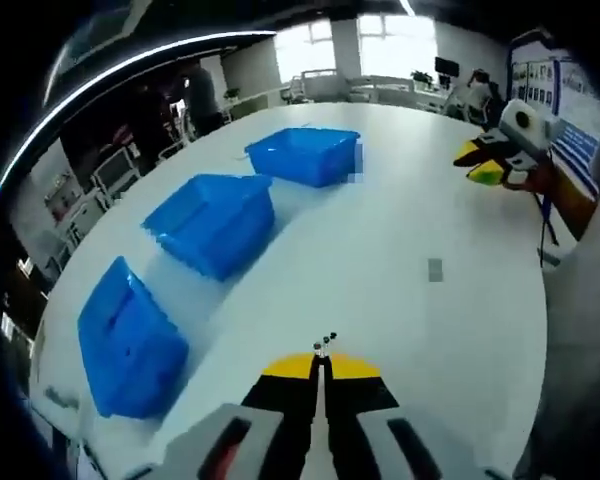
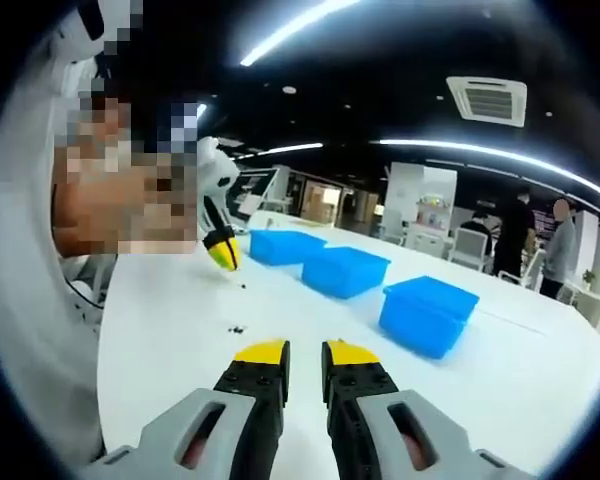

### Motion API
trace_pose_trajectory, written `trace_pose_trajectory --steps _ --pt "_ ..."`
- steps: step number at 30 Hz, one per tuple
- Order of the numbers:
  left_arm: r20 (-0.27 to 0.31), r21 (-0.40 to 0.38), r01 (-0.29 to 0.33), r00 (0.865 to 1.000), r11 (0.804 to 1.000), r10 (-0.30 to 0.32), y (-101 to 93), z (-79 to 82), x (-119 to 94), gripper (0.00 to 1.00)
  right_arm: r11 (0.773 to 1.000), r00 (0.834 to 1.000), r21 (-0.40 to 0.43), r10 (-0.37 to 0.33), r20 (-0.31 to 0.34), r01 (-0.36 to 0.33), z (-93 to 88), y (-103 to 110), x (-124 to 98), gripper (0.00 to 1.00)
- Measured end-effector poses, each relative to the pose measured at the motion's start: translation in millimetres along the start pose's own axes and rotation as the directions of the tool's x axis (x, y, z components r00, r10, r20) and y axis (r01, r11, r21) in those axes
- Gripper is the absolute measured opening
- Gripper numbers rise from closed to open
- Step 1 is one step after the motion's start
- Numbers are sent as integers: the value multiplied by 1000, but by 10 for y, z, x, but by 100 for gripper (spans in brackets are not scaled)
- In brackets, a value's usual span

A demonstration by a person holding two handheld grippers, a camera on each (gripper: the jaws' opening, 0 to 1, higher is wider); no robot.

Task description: Pick up the resistors one by one and place each resistor into its matching bin, sorting the parts by color and model until every resistor is separated into the correct bin for its type

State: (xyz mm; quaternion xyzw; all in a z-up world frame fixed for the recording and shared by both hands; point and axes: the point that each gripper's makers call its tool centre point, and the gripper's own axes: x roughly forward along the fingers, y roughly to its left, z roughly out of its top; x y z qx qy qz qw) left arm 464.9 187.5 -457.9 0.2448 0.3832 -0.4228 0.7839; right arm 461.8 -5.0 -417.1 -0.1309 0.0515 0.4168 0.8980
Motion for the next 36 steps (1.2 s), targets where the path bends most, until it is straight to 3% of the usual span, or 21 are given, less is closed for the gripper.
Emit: trace_pose_trajectory --steps 1,2,3,9,12,14,16,17,20,21,24,28,33,35,36 --pt "-30 -6 69 997 998 -69 -113 -66 37 6 1000 1000 3 -1 1 1 -6 -4 -3 16" --pt "-62 -1 69 996 998 -69 -129 -115 72 6 1000 1000 5 -3 0 3 -15 -9 -3 16" --pt "-65 32 -2 998 1000 4 -50 -106 103 6 1000 1000 6 -4 -4 4 -26 -11 -1 16" --pt "-45 16 28 999 999 -28 -215 -6 108 6 1000 1000 6 -5 -3 5 -18 -3 -8 16" --pt "-30 53 -47 998 997 49 -134 70 79 6 1000 1000 7 -3 -6 3 -29 5 -5 16" --pt "-10 119 -92 996 989 94 -112 144 43 6 1000 1000 7 -2 -7 2 -33 9 -4 16" --pt "17 177 -134 991 975 133 29 210 41 6 1000 1000 8 -2 -6 2 -34 8 -4 16" --pt "5 198 -127 992 972 129 533 -38 -7 6 1000 1000 9 -3 -6 3 -35 6 -4 16" --pt "-6 207 -116 993 971 120 551 -67 -6 6 1000 1000 9 -3 -7 3 -36 6 -4 16" --pt "-26 273 -48 998 961 57 325 -64 55 6 1000 1000 11 -4 -5 4 -34 3 -3 16" --pt "-43 214 -27 998 976 37 269 -115 64 6 1000 1000 9 -3 -6 3 -34 6 -3 16" --pt "2 201 -47 999 978 48 330 -10 17 6 1000 1000 11 -3 -6 3 -35 9 -8 16" --pt "98 154 -6 995 988 -9 314 174 44 6 1000 1000 12 -1 -6 1 -41 25 -8 16" --pt "183 120 -10 983 993 -13 373 331 65 6 1000 1000 14 -2 -5 2 -39 26 -9 16" --pt "242 97 -21 970 995 -3 425 436 66 6 1000 1000 13 -2 -5 3 -38 26 -10 16"
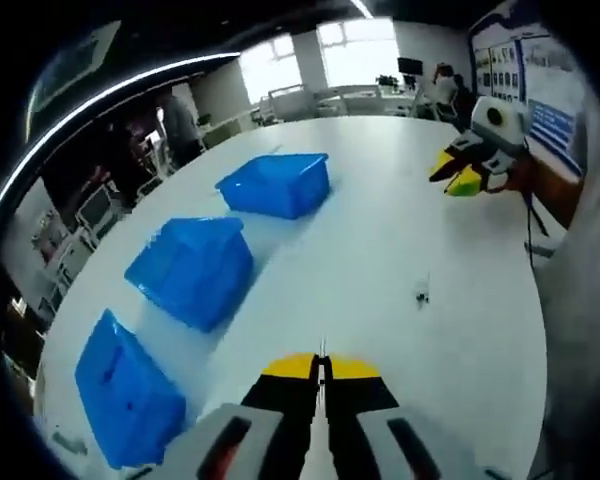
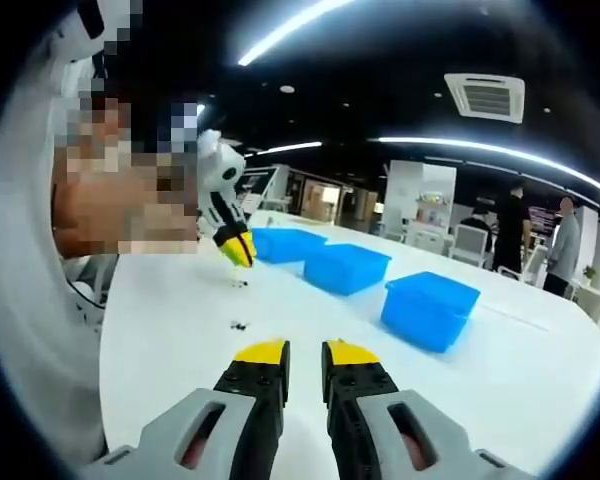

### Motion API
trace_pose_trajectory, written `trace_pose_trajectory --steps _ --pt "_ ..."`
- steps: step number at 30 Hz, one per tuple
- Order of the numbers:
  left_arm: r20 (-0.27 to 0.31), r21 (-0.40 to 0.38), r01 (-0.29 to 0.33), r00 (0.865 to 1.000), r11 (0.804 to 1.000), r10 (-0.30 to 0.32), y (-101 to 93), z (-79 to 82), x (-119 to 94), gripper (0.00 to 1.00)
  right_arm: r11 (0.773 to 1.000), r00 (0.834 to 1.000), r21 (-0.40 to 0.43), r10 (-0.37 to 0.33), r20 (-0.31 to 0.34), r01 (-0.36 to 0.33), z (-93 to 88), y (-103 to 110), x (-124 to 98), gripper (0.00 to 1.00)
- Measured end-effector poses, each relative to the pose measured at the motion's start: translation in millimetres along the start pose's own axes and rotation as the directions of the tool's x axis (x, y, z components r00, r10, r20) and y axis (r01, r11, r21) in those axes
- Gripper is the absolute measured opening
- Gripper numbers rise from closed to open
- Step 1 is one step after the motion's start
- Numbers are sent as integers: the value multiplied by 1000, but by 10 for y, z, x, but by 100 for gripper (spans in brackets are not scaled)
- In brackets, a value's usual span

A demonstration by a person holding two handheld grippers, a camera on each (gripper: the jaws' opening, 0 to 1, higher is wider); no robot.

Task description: Pick up the resistors one by one and place each resistor into its matching bin, sorting the parts by color and model until every resistor is separated into the correct bin for its type

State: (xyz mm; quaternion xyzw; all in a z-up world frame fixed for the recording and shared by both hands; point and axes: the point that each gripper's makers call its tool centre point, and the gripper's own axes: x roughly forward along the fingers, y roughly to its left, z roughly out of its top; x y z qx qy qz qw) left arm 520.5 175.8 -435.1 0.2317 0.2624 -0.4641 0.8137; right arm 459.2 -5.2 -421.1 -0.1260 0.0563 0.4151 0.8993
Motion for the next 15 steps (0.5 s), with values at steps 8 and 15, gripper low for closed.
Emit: trace_pose_trajectory --steps 8,15 --pt "400 -406 -31 892 913 209 645 611 81 6 1000 1000 -4 -3 0 3 18 -4 -18 16" --pt "446 -451 -112 832 886 332 906 824 115 6 1000 1000 -1 -22 -2 22 20 -42 -68 16"
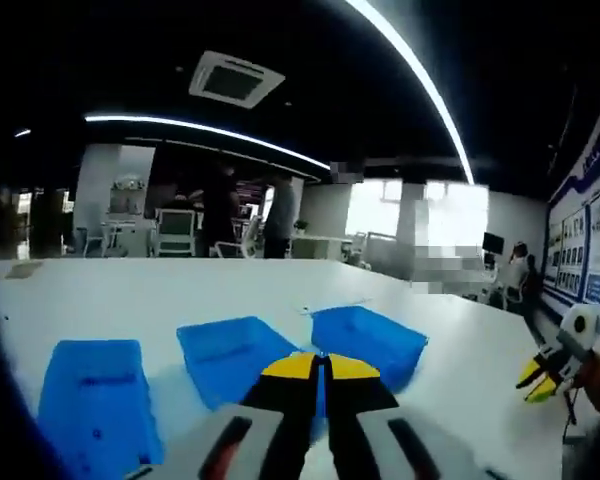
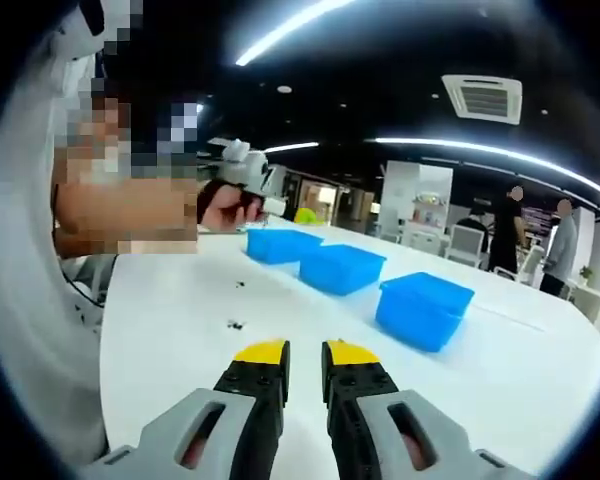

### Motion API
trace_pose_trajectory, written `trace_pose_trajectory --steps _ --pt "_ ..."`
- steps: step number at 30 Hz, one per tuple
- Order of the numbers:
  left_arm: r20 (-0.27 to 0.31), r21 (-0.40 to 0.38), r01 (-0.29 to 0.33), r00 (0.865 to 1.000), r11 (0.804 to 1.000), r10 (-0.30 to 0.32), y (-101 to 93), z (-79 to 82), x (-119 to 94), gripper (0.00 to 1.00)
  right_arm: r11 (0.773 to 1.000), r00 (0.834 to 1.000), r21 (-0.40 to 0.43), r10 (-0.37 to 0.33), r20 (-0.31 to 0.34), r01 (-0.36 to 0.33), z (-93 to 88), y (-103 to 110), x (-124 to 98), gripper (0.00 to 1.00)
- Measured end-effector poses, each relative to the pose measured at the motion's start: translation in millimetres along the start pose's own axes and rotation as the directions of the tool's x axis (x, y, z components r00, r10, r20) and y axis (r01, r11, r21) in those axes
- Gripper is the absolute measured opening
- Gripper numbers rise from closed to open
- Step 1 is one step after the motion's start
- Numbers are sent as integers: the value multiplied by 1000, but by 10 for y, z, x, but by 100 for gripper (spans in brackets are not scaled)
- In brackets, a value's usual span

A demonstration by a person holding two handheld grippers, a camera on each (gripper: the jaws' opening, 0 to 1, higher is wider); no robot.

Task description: Pick up the resistors one by one and place each resistor into its matching bin, sorting the parts by color and model until every resistor is separated into the correct bin for its type

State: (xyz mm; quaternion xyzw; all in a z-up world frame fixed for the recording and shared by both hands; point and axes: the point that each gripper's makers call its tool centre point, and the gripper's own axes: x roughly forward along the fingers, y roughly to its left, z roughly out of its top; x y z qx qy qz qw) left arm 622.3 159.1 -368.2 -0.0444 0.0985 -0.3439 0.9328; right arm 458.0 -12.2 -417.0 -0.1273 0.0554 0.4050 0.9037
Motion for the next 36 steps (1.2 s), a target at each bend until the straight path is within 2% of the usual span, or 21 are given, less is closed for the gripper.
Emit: trace_pose_trajectory --steps 3,6,15,19,21,23,26,28,36 --pt "18 -5 -66 998 998 66 78 17 94 6 1000 1000 1 -6 1 6 2 -17 -18 16" --pt "-1 -11 -87 996 996 87 157 -38 143 6 1000 1000 0 -7 3 7 9 -18 -28 16" --pt "2 -4 -115 993 993 115 146 -50 120 6 1000 1000 1 2 3 -2 4 -27 -22 16" --pt "4 -5 -148 989 989 148 293 -44 118 6 1000 1000 0 4 8 -4 13 -43 -21 16" --pt "10 -7 -172 985 985 173 337 -35 105 10 1000 1000 4 3 9 -3 5 -52 -20 16" --pt "23 -17 -187 982 982 188 430 -2 110 21 1000 1000 7 3 6 -3 -10 -60 -16 16" --pt "26 -92 -188 981 978 191 472 13 118 32 1000 1000 5 7 3 -7 -18 -60 -9 16" --pt "28 -100 -178 983 979 182 490 18 116 31 1000 1000 5 8 6 -8 -13 -65 -1 16" --pt "30 -44 -163 986 986 165 476 59 76 28 1000 1000 6 12 5 -12 -13 -60 25 16"
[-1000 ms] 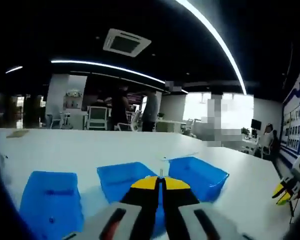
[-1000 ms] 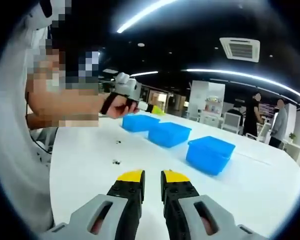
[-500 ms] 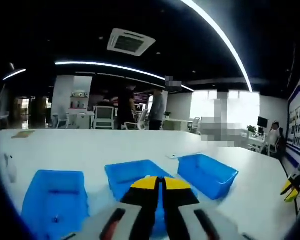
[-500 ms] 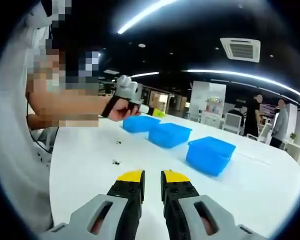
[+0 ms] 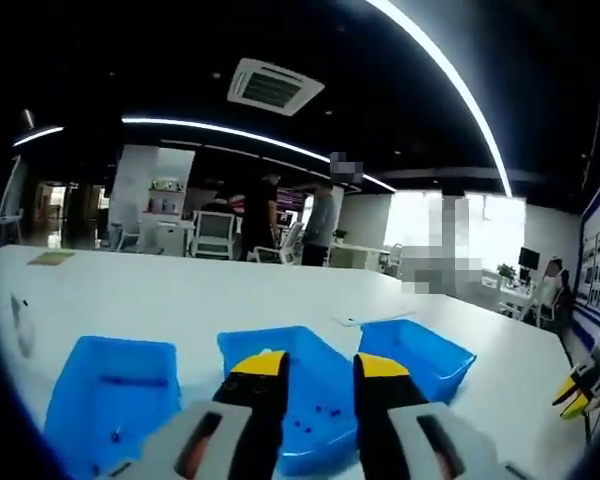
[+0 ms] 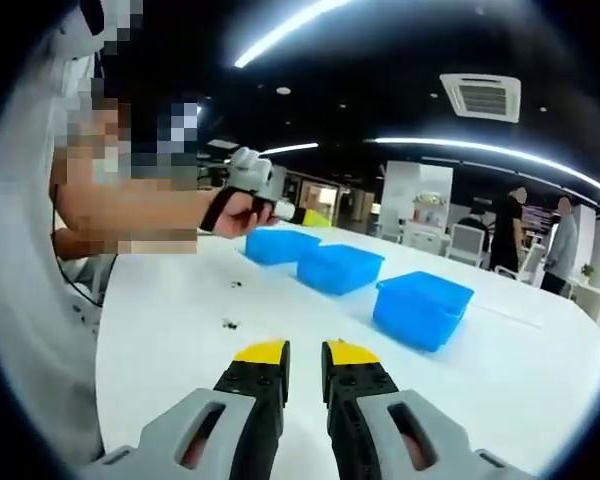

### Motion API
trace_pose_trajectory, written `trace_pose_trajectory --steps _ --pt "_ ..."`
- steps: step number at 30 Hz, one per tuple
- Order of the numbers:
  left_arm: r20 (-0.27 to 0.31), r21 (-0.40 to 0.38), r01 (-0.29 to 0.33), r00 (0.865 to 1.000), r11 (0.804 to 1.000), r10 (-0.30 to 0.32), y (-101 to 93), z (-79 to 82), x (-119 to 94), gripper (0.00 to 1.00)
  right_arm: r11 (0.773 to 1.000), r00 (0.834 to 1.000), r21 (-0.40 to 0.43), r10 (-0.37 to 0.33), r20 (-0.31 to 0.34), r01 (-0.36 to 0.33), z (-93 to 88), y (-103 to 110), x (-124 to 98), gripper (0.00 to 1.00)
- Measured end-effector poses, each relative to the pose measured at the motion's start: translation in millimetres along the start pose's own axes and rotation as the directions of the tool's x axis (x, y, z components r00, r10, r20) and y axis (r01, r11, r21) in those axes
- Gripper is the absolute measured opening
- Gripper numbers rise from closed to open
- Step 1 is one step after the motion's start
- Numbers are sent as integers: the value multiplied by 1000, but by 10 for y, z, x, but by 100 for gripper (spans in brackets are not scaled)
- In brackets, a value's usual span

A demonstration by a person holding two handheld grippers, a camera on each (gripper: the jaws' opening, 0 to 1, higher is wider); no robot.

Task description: Pick up the resistors one by one and place each resistor into its matching bin, sorting the parts by color and model until every resistor is separated into the correct bin for its type

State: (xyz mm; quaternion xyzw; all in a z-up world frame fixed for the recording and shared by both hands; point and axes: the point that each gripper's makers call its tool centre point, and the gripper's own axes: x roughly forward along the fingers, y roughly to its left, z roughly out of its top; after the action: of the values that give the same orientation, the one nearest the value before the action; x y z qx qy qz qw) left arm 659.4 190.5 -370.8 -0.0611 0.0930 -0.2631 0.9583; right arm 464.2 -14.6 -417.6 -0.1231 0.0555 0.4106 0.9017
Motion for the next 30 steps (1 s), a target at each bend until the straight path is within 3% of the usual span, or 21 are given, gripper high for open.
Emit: trace_pose_trajectory --steps 9,16,19,22,23,25,28,29,30 --pt "8 24 10 1000 1000 -10 16 106 -142 26 1000 1000 0 2 -2 -2 10 2 26 16" --pt "17 79 8 1000 997 -9 59 175 -378 26 1000 1000 -4 8 -7 -8 9 25 34 16" --pt "-10 127 21 1000 992 -20 91 156 -482 26 1000 1000 0 10 -9 -10 -2 39 33 16" --pt "-88 204 83 994 976 -66 38 53 -587 22 1000 1000 1 12 -15 -12 -22 52 39 16" --pt "-135 232 125 986 964 -96 -9 -15 -625 20 1000 1000 1 13 -17 -13 -24 56 41 16" --pt "-264 279 222 953 934 -147 -109 -218 -718 20 1000 1000 0 15 -16 -15 -20 62 47 16" --pt "-460 323 347 871 880 -174 -210 -580 -885 20 1000 1000 -1 19 -16 -19 -12 67 65 16" --pt "-526 328 395 831 858 -182 -250 -720 -955 19 1000 1000 -3 20 -16 -20 -9 71 70 16" --pt "-545 328 410 818 851 -184 -267 -771 -977 18 1000 1000 -3 23 -16 -23 -6 75 74 16"
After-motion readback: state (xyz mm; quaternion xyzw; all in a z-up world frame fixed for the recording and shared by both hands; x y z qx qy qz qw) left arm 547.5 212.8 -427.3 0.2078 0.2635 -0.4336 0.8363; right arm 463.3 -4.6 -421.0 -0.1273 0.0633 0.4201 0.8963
